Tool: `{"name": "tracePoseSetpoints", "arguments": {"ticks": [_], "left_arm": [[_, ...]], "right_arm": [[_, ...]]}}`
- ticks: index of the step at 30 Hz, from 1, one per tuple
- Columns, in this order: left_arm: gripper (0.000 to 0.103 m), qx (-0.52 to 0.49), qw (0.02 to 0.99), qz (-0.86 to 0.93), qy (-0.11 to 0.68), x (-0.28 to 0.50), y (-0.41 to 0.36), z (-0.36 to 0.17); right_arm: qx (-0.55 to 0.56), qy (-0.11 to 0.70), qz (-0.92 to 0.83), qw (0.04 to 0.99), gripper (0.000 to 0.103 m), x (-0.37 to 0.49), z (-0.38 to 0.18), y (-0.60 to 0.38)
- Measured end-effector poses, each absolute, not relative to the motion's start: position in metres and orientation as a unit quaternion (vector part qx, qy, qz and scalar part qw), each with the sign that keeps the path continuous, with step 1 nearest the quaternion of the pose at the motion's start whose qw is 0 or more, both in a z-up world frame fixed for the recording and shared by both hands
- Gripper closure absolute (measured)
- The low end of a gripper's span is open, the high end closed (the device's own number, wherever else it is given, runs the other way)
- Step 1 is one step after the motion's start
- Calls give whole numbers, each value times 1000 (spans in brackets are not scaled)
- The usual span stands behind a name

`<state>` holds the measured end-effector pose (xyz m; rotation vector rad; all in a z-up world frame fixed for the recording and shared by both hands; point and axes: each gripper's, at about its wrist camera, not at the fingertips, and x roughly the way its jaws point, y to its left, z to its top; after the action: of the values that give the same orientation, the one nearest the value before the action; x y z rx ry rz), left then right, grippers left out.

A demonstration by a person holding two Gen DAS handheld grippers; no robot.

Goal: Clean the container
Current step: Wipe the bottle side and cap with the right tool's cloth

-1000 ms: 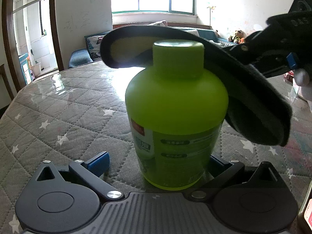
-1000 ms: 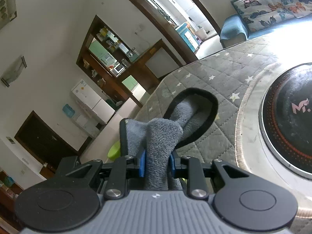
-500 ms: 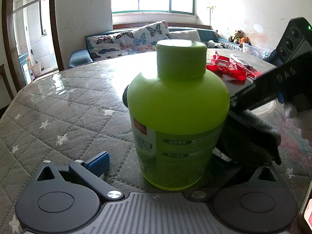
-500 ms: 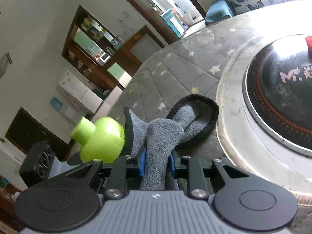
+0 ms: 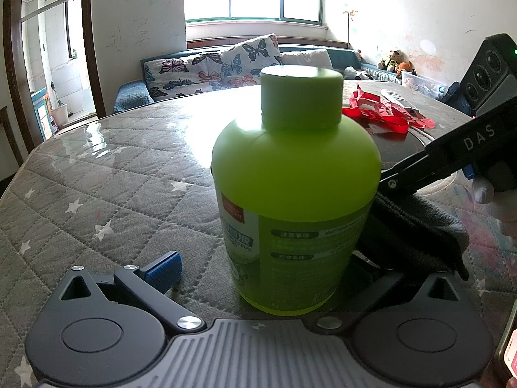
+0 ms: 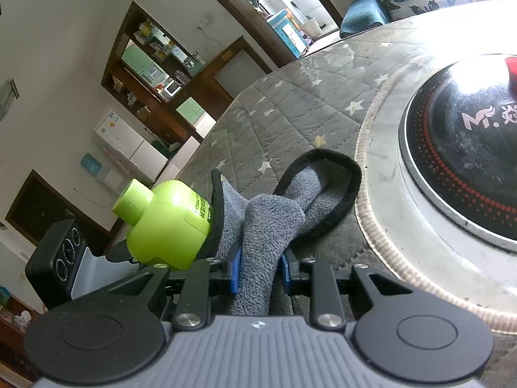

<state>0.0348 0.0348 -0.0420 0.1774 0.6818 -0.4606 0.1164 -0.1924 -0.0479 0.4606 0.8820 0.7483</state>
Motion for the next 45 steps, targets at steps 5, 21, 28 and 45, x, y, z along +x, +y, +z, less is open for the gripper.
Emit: {"name": "tracePoseSetpoints", "arguments": {"ticks": [5, 21, 28, 45], "left_arm": [[0, 86, 913, -224, 331, 35, 35, -42], [0, 86, 913, -224, 331, 35, 36, -42], [0, 86, 913, -223, 331, 36, 36, -42], [0, 86, 913, -223, 331, 37, 36, -43]], "right_arm": [[216, 413, 351, 812, 79, 117, -49, -193], [251, 357, 382, 815, 79, 123, -1, -194], [281, 374, 374, 801, 75, 140, -15, -191], [221, 436, 338, 804, 76, 127, -55, -189]]}}
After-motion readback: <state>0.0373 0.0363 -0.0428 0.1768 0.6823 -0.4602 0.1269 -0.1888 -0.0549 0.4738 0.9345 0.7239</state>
